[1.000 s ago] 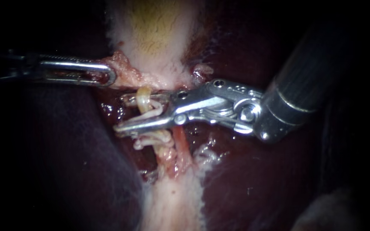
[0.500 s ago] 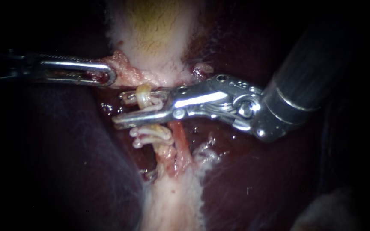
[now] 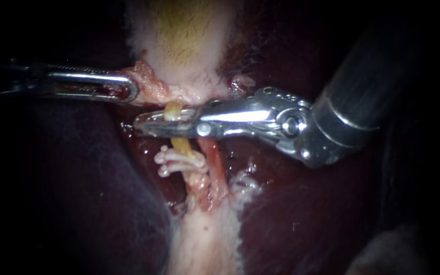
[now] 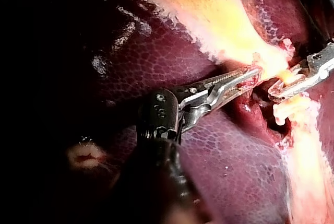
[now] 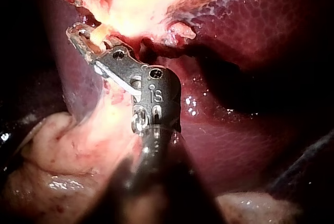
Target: Clipping third clip left tube
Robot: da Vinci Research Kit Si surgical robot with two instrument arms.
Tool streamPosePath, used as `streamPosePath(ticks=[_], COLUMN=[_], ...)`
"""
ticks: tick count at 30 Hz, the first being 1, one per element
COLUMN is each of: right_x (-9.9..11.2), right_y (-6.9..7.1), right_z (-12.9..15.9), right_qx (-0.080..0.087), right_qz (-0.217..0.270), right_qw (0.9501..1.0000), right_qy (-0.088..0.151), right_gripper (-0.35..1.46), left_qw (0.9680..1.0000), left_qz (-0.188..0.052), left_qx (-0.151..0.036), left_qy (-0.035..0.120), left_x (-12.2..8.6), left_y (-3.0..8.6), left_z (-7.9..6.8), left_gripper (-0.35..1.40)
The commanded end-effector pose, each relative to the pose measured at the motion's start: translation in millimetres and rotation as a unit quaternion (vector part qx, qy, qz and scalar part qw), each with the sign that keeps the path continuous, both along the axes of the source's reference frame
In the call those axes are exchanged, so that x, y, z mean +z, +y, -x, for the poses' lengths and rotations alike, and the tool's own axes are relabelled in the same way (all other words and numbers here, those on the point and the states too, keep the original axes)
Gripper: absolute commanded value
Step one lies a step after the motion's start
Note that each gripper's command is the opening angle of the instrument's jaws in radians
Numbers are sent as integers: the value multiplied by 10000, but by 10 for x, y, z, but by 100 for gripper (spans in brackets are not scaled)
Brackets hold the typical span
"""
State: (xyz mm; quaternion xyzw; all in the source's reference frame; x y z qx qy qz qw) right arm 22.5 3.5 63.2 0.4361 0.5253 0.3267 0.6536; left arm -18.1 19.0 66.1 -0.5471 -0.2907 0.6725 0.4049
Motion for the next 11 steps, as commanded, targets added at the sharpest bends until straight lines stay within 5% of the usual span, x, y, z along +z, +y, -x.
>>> streamPosePath(ticks=[1, 11], right_x=[0, 2], right_y=[1, 0], right_z=[1, 0], right_qx=[-5, -21], right_qz=[-2, 7], right_qw=[10000, 10000], right_qy=[3, -6], right_gripper=[-35, -35], left_qw=[10000, 10000], left_qz=[1, 1], left_qx=[-3, -3], left_qy=[4, 4], left_x=[0, 0], left_y=[0, 0], left_z=[0, 0], left_gripper=[-35, -35])
